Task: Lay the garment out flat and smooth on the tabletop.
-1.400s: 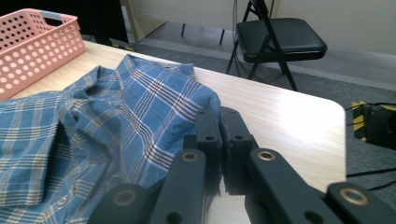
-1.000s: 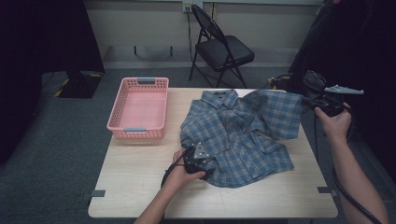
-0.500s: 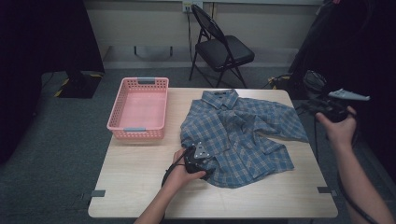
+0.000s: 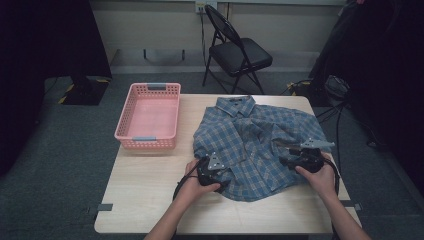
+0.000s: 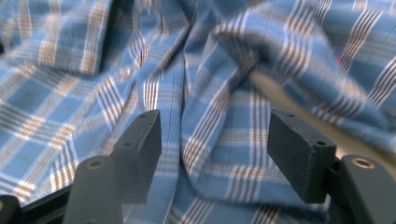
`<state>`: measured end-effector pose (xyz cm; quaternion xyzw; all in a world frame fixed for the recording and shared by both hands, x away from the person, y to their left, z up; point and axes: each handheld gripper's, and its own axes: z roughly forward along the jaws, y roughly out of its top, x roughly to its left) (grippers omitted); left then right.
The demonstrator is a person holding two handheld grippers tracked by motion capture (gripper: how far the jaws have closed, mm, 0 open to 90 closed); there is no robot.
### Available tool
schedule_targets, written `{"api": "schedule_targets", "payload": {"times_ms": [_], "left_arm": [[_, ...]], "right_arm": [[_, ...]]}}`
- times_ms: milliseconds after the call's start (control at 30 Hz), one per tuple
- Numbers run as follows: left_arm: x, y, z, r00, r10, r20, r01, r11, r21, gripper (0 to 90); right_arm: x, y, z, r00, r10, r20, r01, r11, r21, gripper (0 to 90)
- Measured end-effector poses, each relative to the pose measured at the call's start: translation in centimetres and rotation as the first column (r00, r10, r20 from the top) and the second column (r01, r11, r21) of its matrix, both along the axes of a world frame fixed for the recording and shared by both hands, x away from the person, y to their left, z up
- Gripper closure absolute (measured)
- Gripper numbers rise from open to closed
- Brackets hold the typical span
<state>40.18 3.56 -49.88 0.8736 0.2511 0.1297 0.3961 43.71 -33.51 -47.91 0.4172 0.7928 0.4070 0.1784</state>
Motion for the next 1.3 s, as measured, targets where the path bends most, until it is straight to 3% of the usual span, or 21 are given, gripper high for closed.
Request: {"api": "schedule_targets", "payload": {"times_ms": [133, 333, 533, 633, 867, 1033, 1300], "left_arm": [[0.0, 0.0, 0.0, 1.0, 0.0, -0.001, 0.0, 1.0, 0.0, 19.9], [0.0, 0.0, 0.0, 1.0, 0.0, 0.0, 0.0, 1.0, 0.0, 19.9], [0.0, 0.0, 0.0, 1.0, 0.0, 0.002, 0.0, 1.0, 0.001, 19.8], [-0.1, 0.0, 0.0, 1.0, 0.002, 0.005, -0.002, 1.0, 0.003, 19.8], [0.0, 0.2, 0.1, 0.9999, -0.011, -0.001, 0.011, 0.9999, -0.006, 19.4], [-0.1, 0.6, 1.2, 0.9998, -0.002, -0.02, 0.002, 1.0, -0.006, 23.5], [0.2, 1.1, 3.4, 0.9998, 0.011, 0.017, -0.01, 0.9993, -0.036, 27.7]], "right_arm": [[-0.3, 0.0, -1.0, 0.9998, -0.006, -0.018, 0.006, 0.9988, -0.049, 31.7], [-0.4, 0.0, -1.8, 0.9998, -0.006, -0.017, 0.005, 0.9966, -0.082, 25.9], [-0.5, 0.1, -1.8, 0.9996, -0.009, -0.027, 0.007, 0.9967, -0.081, 23.5], [-0.4, 0.2, -1.9, 0.9987, 0.028, -0.043, -0.031, 0.9967, -0.075, 14.5], [-0.5, 0.3, -1.9, 0.9987, 0.031, -0.039, -0.034, 0.9955, -0.089, 14.4], [-0.5, 0.3, -1.9, 0.9987, 0.031, -0.039, -0.034, 0.9955, -0.089, 14.4], [-0.5, 0.3, -1.9, 0.9987, 0.031, -0.04, -0.035, 0.9955, -0.088, 14.4]]}}
